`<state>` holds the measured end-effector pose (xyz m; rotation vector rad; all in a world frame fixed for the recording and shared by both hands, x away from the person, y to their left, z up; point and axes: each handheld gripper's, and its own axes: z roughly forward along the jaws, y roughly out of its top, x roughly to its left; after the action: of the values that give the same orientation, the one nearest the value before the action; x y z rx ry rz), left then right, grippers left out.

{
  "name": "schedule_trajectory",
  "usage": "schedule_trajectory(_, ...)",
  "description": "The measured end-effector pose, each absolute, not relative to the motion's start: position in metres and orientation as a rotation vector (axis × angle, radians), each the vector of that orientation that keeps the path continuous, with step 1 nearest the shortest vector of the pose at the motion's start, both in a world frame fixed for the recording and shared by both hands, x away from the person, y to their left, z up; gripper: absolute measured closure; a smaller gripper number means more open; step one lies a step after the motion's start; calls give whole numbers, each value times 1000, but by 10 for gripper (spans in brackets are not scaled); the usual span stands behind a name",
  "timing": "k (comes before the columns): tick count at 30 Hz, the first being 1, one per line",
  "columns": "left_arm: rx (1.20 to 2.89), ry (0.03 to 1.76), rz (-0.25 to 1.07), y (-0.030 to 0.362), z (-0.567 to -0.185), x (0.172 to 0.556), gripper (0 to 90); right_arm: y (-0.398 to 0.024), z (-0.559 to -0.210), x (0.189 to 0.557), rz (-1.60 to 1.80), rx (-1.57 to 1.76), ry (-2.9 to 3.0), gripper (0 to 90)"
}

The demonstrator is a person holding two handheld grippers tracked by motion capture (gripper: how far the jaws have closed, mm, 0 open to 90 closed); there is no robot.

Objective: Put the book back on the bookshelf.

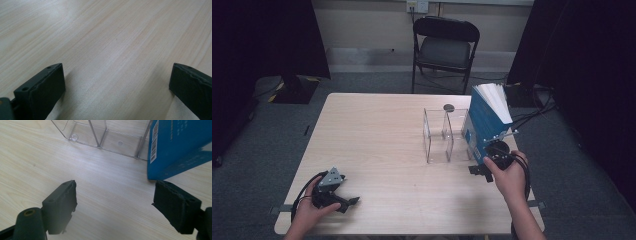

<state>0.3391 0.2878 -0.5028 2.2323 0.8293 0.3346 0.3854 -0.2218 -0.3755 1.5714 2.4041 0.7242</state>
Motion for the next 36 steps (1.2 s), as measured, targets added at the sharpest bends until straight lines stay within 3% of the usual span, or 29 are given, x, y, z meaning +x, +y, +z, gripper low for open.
schedule_trajectory(36, 2236, 828, 335, 288, -503, 339, 0, -180, -395, 381, 776, 1472, 2495, 184)
